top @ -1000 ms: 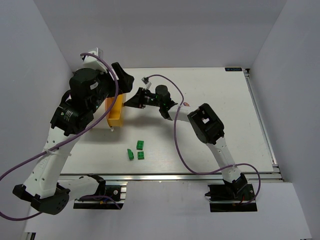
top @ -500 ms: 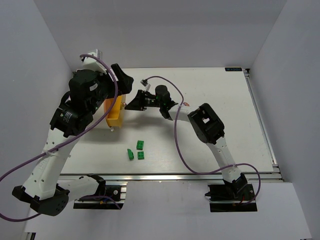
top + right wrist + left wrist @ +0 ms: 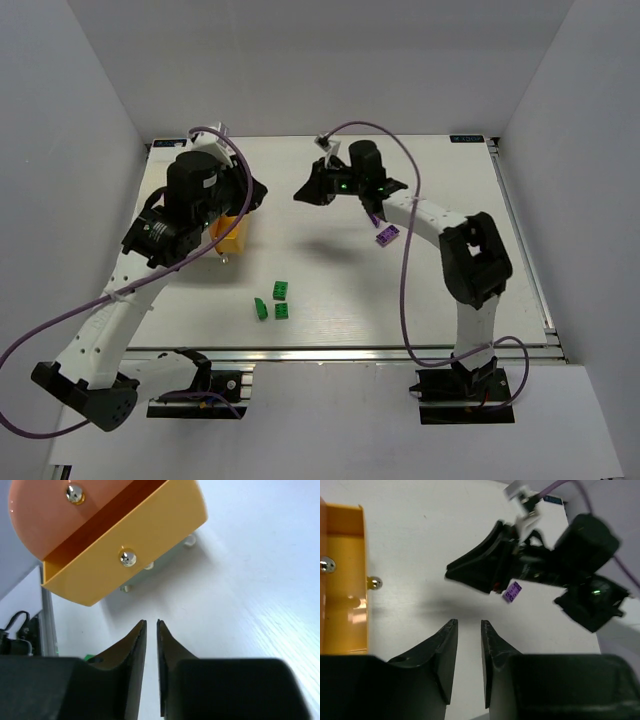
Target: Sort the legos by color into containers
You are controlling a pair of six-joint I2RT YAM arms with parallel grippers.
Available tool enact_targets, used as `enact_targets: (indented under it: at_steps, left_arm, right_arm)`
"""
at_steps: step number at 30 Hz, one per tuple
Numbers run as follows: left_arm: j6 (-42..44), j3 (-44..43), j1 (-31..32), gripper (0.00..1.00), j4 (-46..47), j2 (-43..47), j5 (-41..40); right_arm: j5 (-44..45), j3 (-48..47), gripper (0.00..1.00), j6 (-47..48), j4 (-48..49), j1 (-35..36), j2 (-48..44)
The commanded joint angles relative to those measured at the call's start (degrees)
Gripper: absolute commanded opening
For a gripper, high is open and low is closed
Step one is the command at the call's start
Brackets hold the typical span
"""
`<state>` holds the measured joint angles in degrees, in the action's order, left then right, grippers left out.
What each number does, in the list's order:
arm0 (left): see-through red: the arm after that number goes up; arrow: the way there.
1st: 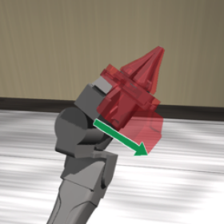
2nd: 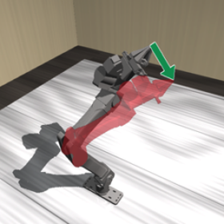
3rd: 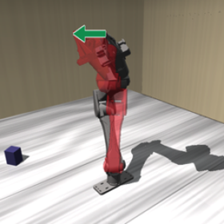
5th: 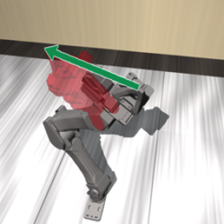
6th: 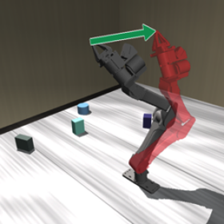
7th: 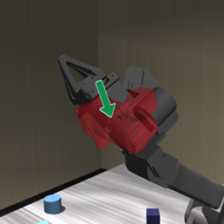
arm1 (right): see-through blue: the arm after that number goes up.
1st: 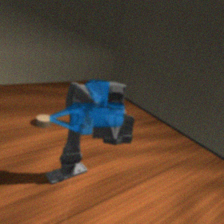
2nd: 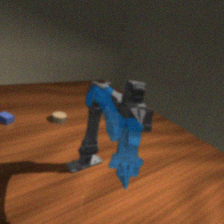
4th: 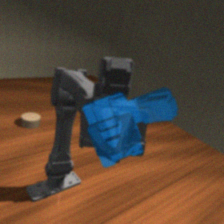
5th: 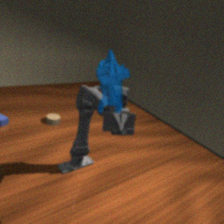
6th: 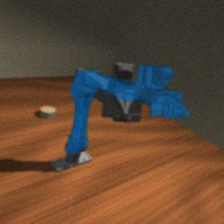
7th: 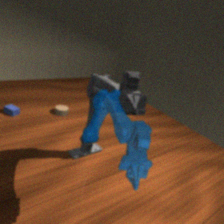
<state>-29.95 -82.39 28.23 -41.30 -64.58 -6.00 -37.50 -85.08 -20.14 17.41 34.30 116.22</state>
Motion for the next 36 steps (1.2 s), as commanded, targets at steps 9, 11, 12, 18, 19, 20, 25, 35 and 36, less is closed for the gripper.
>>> enact_targets:
  at_steps: [9,11,12,18,19,20,25,35,36]
  left_arm:
    - [-4.76,3.03,1.03,0.48,-2.91,-10.02,14.17]
    - [-5.55,3.02,1.04,0.60,-3.79,-11.62,14.70]
    - [-5.55,3.29,1.56,0.66,-3.96,-13.19,14.96]
    - [-7.75,4.78,4.28,0.79,-6.24,-17.59,14.01]
    - [-8.01,4.26,4.81,0.80,-8.08,-19.25,13.39]
    - [-8.01,3.82,6.04,0.79,-9.23,-20.14,12.60]
    - [-8.01,2.67,9.91,0.77,-18.01,-25.15,3.73]
    - [-7.14,11.63,13.08,0.71,-15.13,-28.67,-8.49]
    - [-6.96,12.25,13.08,0.71,-14.00,-29.63,-8.94]
  right_arm:
    - [3.75,1.13,0.17,18.99,-27.61,-14.69,-14.95]
    - [5.58,3.07,0.49,19.88,-28.82,-16.54,-17.51]
    - [6.72,2.82,0.58,22.92,-30.05,-17.59,-17.78]
    - [11.57,0.88,0.72,25.15,-38.93,-22.43,-16.12]
    - [11.39,0.97,0.72,25.06,-39.38,-22.61,-16.20]
    - [10.87,1.58,0.71,24.98,-39.29,-23.40,-16.81]
    - [8.76,5.10,0.70,24.27,-37.27,-24.81,-18.23]
    - [5.51,10.01,0.69,25.41,-36.39,-26.48,-20.69]
    - [5.07,10.11,0.69,25.59,-36.57,-26.48,-20.86]
